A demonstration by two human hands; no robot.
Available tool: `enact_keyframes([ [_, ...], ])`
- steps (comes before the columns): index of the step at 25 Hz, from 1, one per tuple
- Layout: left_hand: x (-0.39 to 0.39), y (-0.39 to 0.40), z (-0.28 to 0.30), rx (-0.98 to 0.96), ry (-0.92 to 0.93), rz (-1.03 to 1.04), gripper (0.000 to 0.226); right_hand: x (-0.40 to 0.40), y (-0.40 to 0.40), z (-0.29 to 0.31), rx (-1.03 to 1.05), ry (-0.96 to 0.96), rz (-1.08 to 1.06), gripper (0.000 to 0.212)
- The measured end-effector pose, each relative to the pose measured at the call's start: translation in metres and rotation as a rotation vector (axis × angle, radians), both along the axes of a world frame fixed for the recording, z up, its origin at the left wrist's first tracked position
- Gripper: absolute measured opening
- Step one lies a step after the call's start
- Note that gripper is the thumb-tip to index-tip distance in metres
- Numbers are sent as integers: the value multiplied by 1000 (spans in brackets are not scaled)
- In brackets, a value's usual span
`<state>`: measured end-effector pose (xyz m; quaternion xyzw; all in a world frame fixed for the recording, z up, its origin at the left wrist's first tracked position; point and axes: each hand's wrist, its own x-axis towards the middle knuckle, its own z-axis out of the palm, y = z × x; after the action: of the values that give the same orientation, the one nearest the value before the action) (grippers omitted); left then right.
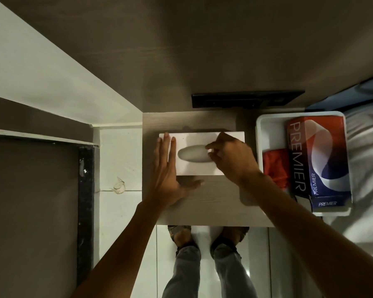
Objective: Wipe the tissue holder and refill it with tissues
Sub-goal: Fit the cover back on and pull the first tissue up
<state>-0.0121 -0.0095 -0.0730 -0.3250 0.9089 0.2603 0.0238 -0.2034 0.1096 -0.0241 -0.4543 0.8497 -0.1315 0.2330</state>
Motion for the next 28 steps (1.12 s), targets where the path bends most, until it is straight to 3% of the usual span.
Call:
enact_keyframes([
  [2, -5, -3, -1, -12, -56, -76, 149, -8, -24, 0, 225, 4, 106, 31],
  [6, -10, -5, 2, -16, -113, -84, 146, -1, -46, -5, 426, 261, 291, 32],
  [10, -6, -6, 2, -38, -112, -102, 138, 8, -43, -3, 445, 411, 423, 28],
  [15, -8, -3, 4, -25, -67, -69, 133, 4, -37, -2, 384, 379, 528, 32],
  [20, -10, -2, 3, -78, -80, -61, 123, 2, -19, 8, 232, 269, 427, 30],
  [23, -8, -1, 3, -6, -40, -46, 119, 19, 7, 23, 88, 254, 270, 24],
  [28, -12, -2, 10, 41, -134, -36, 124, 38, 30, 35, 114, 247, 174, 19],
])
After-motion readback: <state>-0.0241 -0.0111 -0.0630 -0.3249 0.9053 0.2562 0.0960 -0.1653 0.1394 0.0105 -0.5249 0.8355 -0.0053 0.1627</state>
